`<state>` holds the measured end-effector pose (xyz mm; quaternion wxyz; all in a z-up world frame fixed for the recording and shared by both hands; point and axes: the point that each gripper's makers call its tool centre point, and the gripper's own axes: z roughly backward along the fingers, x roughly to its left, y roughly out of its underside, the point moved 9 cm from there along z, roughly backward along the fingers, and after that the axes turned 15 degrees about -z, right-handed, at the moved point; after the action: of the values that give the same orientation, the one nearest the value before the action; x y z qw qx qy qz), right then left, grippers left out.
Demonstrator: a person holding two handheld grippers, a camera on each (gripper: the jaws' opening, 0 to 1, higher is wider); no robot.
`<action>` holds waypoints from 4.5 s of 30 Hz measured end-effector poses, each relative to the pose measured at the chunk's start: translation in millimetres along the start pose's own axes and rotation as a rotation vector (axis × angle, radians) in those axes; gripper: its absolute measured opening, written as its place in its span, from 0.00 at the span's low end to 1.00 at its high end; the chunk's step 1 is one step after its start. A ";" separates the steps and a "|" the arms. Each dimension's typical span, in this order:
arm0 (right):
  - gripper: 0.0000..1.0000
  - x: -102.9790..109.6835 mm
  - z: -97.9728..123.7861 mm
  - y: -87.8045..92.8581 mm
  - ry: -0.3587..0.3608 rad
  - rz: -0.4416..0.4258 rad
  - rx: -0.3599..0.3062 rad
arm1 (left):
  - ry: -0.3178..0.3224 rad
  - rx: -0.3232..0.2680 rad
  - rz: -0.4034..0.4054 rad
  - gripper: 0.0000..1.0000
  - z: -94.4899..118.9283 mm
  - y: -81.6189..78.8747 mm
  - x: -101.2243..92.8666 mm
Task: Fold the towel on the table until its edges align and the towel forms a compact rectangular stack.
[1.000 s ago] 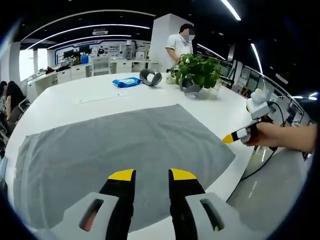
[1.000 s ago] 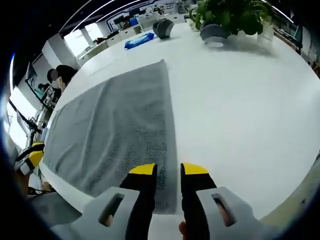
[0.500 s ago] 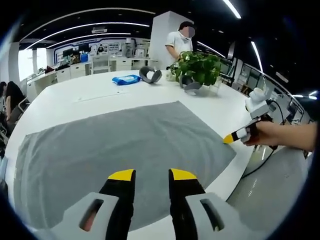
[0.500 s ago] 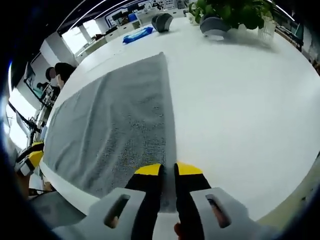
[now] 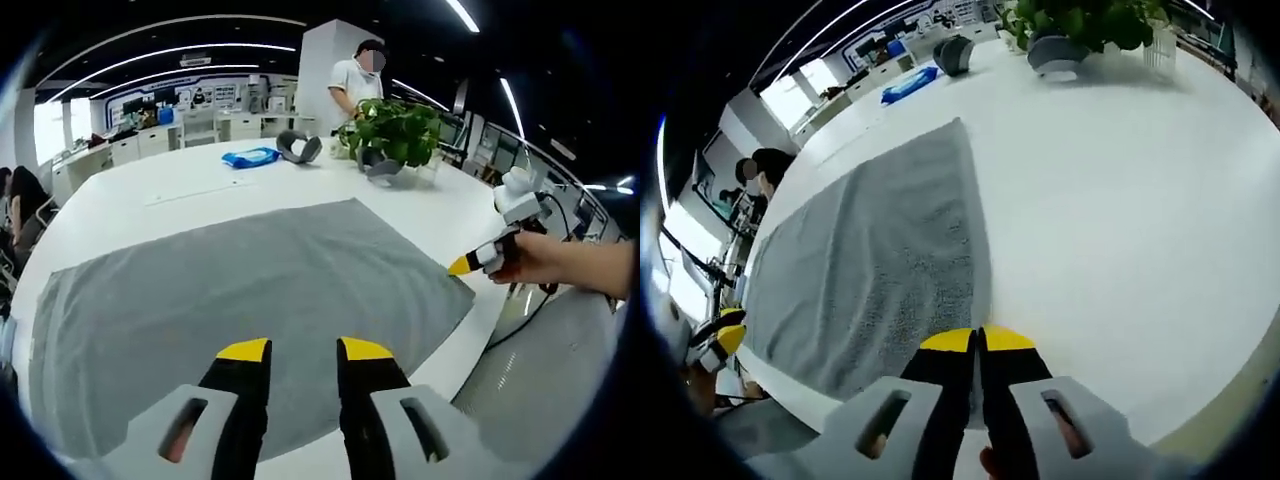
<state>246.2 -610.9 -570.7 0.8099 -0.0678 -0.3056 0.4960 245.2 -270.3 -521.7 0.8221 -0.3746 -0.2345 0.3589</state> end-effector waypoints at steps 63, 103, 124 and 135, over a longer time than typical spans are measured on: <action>0.00 95.5 0.6 26.0 -0.451 0.444 0.093 | 0.427 0.166 0.188 0.21 -130.3 -86.9 -62.5; 0.00 132.0 51.5 34.6 -0.835 0.407 0.149 | 0.234 0.057 0.291 0.03 -128.2 -112.3 6.2; 0.00 130.4 51.1 38.1 -0.815 0.411 0.151 | 0.217 0.139 0.264 0.30 -149.5 -98.4 -7.2; 0.00 131.7 51.7 41.5 -0.818 0.420 0.165 | 0.238 0.148 0.358 0.02 -157.8 -100.1 -8.1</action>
<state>227.8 -489.0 -489.9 0.5078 0.1375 -0.5389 0.6579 384.8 -393.3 -540.2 0.7924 -0.3889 -0.0386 0.4684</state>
